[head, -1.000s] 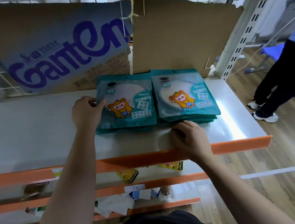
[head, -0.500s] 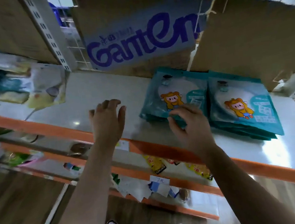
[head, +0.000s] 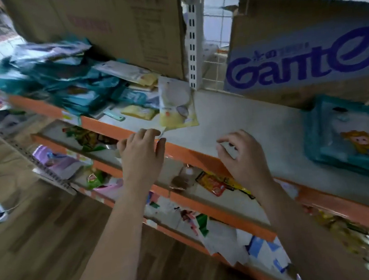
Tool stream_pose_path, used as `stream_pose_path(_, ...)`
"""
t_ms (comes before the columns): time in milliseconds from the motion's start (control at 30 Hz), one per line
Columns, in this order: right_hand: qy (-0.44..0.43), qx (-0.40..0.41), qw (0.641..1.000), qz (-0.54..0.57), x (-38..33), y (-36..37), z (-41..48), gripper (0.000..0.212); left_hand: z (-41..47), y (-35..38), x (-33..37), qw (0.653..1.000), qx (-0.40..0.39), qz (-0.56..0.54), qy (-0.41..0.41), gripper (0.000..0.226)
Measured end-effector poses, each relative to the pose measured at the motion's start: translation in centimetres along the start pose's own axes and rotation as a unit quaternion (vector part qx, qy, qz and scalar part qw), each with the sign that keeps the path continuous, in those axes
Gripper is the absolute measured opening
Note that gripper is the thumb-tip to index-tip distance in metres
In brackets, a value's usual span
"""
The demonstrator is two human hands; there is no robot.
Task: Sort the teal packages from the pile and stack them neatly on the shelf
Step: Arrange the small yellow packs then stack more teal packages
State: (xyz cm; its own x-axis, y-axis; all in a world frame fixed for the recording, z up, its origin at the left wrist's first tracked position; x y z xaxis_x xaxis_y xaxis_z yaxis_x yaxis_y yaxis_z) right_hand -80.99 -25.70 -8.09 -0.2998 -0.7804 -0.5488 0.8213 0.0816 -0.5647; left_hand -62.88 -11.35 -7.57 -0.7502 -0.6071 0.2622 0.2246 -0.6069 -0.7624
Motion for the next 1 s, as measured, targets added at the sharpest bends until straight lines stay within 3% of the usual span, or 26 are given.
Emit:
stream_pose_path(333,0.003,0.003,1.000,0.016,-7.7,10.9,4.6,0.011,5.3,-0.7,-12.1,1.000,-0.005,-0.017,-0.010,0.030)
stream_pose_path(633,-0.002,0.029,0.999,0.022,-8.9,21.0,11.9,0.010,12.9,2.7,-19.7,0.999,-0.015,-0.029,-0.002,0.030)
stream_pose_path(1000,0.050,0.023,0.998,-0.001,-7.1,29.2,21.8,0.015,23.7,7.8,-25.0,0.995,-0.031,-0.097,0.012,0.030)
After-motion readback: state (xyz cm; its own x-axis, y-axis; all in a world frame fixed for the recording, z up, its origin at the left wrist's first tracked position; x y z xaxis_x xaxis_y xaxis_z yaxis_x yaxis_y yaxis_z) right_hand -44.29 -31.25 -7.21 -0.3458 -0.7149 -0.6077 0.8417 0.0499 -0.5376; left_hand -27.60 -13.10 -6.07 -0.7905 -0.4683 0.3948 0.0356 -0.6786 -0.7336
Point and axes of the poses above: each hand's wrist, its own z-axis towards the middle knuckle, its own y-axis out of the palm, x = y × z, the point moved 4 cm from there along z, towards the middle knuckle, and after that the axes turned 12 degrees about x, right-handed, at the moved point
